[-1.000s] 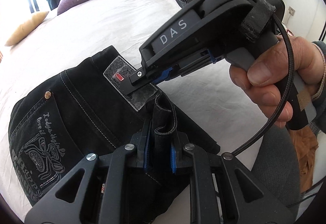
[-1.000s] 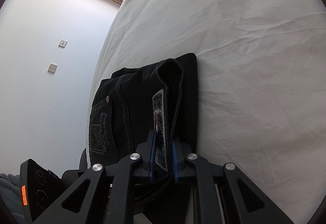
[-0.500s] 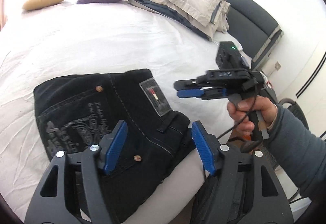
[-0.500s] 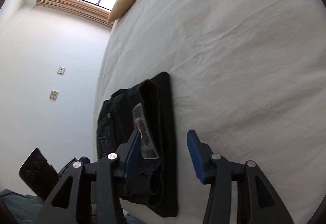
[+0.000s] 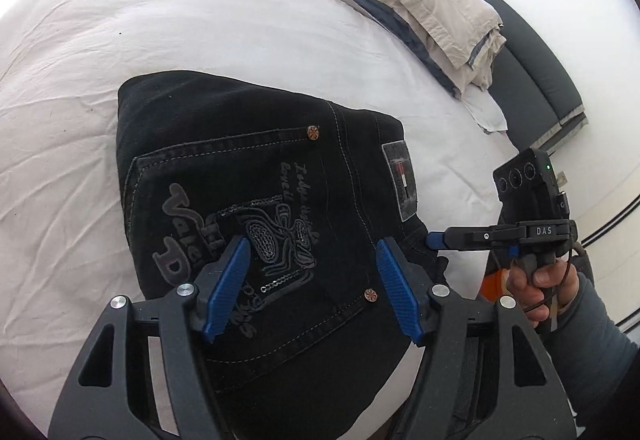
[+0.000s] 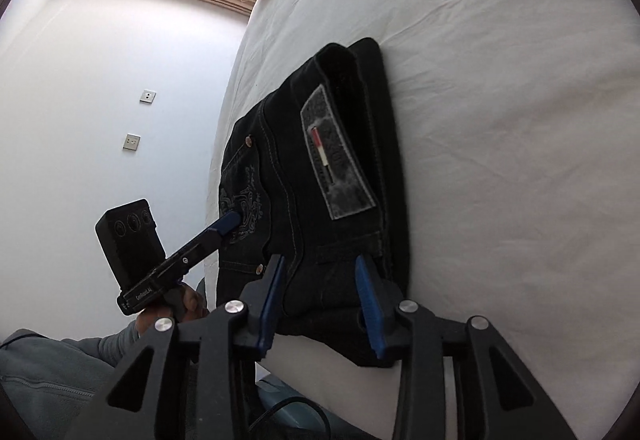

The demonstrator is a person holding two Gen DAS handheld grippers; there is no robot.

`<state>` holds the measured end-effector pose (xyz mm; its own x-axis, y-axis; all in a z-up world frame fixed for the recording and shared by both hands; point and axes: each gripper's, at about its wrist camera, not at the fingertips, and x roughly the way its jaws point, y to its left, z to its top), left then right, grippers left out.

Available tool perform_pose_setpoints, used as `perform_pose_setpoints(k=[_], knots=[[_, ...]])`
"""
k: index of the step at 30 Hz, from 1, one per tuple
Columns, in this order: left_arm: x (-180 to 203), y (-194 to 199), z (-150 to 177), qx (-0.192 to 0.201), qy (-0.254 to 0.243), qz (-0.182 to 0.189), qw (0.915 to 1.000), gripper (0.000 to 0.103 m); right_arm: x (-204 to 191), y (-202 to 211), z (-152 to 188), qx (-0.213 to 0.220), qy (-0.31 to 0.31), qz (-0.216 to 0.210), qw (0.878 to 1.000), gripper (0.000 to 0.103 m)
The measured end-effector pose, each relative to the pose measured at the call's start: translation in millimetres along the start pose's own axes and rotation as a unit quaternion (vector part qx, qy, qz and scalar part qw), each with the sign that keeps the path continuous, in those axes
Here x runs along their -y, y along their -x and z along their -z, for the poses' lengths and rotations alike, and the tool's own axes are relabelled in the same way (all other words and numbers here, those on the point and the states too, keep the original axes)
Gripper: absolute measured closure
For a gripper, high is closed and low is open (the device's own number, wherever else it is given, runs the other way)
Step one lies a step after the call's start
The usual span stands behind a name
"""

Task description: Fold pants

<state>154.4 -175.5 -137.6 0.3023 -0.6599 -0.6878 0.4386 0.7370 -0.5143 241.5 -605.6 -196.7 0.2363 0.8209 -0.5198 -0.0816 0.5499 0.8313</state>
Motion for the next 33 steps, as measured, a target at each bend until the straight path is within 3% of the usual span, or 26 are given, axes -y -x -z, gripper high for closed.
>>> perform_pose_setpoints(k=[1,2,3,6,9,12,15,18,21,23,24,26,30,33], knots=[[-2,7,-3,0.01,0.005,0.006,0.9999,0.039,0,8,2,0.007,0.0,0.013,1.0,0.053],[-3,16,-6,0.025,0.004,0.003,0.9997,0.039,0,17,2,0.016,0.0,0.031,0.999,0.036],[-5,25,-7,0.039,0.002,-0.008,0.9992,0.039,-1,25,1,0.03,-0.001,0.041,0.999,0.034],[-22,51,-18,0.069,0.019,-0.019,0.9973,0.039,-5,40,-9,0.061,0.007,0.016,0.998,0.034],[-41,66,-58,0.088,0.057,0.054,0.9931,0.037,-23,32,-29,0.066,0.028,-0.029,0.997,0.034],[-54,53,-98,0.078,0.038,0.143,0.9859,0.034,-43,9,-49,0.058,0.048,-0.089,0.993,0.034],[-67,24,-105,0.038,0.037,0.164,0.9851,0.034,-32,-16,-63,0.045,0.023,-0.108,0.993,0.034],[-92,4,-71,0.0,0.066,0.205,0.9765,0.035,-11,-42,-62,0.016,-0.014,-0.102,0.995,0.036],[-105,16,-32,0.037,0.088,0.25,0.9634,0.034,-7,-49,-52,0.004,-0.014,-0.119,0.993,0.036],[-104,21,-8,0.035,0.094,0.272,0.957,0.034,-6,-49,-45,-0.003,-0.017,-0.121,0.993,0.036],[-98,22,3,0.02,0.085,0.285,0.9546,0.034,-5,-48,-41,-0.007,-0.017,-0.119,0.993,0.036],[-78,24,26,-0.013,0.045,0.283,0.9579,0.034,-7,-43,-34,-0.006,-0.015,-0.113,0.993,0.036],[-38,32,67,-0.084,-0.046,0.28,0.9553,0.034,-15,-21,-25,0.015,-0.002,-0.098,0.995,0.034],[-37,47,76,-0.099,-0.063,0.26,0.9584,0.034,-13,3,-27,0.05,0.001,-0.072,0.996,0.031]])
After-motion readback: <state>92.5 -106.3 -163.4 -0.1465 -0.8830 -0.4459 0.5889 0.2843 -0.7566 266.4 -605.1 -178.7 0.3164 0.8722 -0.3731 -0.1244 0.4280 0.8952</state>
